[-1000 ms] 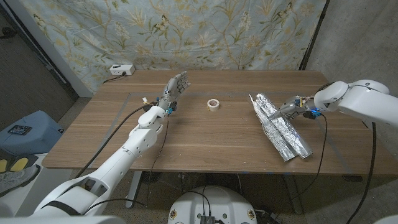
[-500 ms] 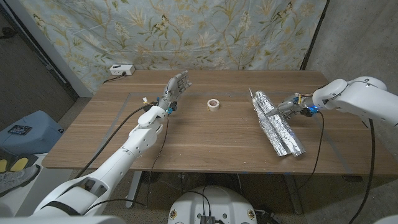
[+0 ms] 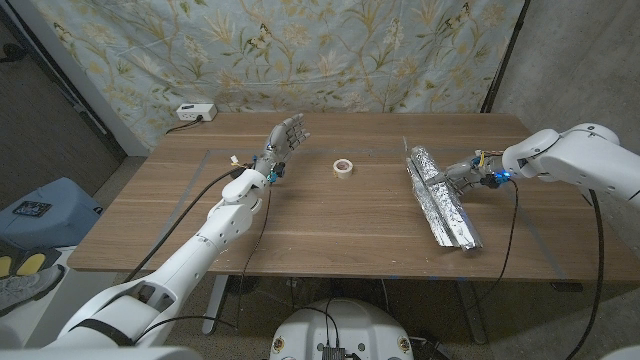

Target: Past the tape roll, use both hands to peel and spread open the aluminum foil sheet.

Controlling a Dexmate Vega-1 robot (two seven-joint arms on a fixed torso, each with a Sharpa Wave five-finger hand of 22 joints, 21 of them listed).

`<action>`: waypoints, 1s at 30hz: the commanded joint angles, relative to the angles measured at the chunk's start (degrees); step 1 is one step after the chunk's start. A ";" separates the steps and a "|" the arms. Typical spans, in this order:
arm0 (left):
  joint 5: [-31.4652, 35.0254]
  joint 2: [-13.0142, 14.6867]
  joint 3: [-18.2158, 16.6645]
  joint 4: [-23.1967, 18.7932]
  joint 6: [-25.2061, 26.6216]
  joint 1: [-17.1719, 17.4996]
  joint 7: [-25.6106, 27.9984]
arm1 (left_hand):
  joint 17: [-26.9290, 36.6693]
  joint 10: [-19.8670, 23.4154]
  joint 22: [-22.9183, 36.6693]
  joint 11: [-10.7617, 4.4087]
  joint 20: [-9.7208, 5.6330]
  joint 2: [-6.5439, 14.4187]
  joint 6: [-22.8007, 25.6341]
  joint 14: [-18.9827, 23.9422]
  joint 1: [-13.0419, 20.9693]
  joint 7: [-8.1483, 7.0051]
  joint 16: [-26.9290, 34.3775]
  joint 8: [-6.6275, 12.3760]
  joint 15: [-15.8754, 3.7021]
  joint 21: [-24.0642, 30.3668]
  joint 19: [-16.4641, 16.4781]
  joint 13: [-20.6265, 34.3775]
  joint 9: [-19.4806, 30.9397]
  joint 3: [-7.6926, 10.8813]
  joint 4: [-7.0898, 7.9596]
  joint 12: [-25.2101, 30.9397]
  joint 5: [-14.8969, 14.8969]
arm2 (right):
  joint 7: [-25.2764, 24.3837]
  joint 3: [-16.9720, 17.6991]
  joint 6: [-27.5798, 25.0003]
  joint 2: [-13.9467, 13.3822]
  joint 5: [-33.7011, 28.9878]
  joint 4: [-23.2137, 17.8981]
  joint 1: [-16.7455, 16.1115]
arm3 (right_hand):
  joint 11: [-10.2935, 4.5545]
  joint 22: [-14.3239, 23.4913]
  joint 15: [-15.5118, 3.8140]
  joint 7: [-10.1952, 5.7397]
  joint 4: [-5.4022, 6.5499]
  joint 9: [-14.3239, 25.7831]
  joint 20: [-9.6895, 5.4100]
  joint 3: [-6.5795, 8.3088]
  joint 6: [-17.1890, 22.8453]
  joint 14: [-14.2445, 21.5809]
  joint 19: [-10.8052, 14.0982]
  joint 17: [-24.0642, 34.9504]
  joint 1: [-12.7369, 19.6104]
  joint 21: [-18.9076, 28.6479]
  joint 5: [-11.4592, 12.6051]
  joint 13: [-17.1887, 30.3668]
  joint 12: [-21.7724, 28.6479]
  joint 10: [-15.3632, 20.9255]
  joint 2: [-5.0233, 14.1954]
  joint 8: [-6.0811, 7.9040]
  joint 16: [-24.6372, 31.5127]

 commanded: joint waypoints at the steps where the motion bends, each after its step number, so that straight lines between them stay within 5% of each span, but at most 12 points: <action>1: 1.81 3.44 0.78 -10.11 8.19 1.45 7.68 | -0.24 1.71 0.14 0.58 0.63 -1.05 1.10 2.09 1.11 1.26 0.71 0.53 0.42 0.22 1.85 0.29 0.08 0.31 -2.27 0.79 0.61 | -2.02 1.17 0.79 1.22 4.20 2.31 -0.68 | -1.94 0.19 -0.26 0.44 -0.06 0.18 -0.12 0.70 0.43 0.92 0.83 0.23 1.60 0.28 -0.34 2.61 3.52 2.55 2.08 0.09 0.26; 7: 2.38 6.15 0.72 -19.91 16.90 2.97 16.39 | -0.34 3.04 0.01 0.78 0.81 -3.78 1.41 4.48 2.51 2.52 0.86 0.51 0.55 0.43 3.93 0.37 0.01 -0.38 -5.93 1.18 1.26 | -2.68 0.52 0.85 1.85 4.34 2.50 0.09 | -2.02 0.21 -0.25 0.55 -0.10 0.29 -0.13 0.70 0.61 1.13 1.20 0.32 1.60 0.28 -0.39 2.85 3.72 2.60 2.08 0.10 0.22; 12: 0.69 7.56 0.36 -25.87 23.24 3.42 20.71 | -0.28 2.87 0.02 1.79 1.99 -4.56 0.05 5.47 3.78 4.95 0.79 0.03 1.28 0.44 4.99 0.42 0.00 -0.74 -7.55 0.97 1.66 | -2.85 -0.72 0.83 2.40 3.43 2.52 1.20 | -1.98 0.22 -0.07 0.71 -0.05 0.39 -0.07 0.69 0.49 1.28 1.37 0.37 1.49 0.23 -0.42 2.91 3.77 2.54 2.13 0.00 0.17; 30: 0.20 10.97 2.17 -32.70 30.40 1.76 22.10 | -0.08 2.29 0.10 2.83 2.99 -6.87 -2.24 6.60 6.80 7.98 0.55 -0.05 1.65 0.18 6.22 0.71 -0.06 -1.62 -8.82 0.59 2.18 | -3.72 -2.33 0.50 2.82 1.53 1.30 2.68 | -1.89 0.25 -0.05 0.60 -0.14 0.71 0.05 0.81 0.71 1.38 1.51 0.63 1.57 -0.09 -0.51 2.68 3.73 2.57 2.32 -0.08 -0.12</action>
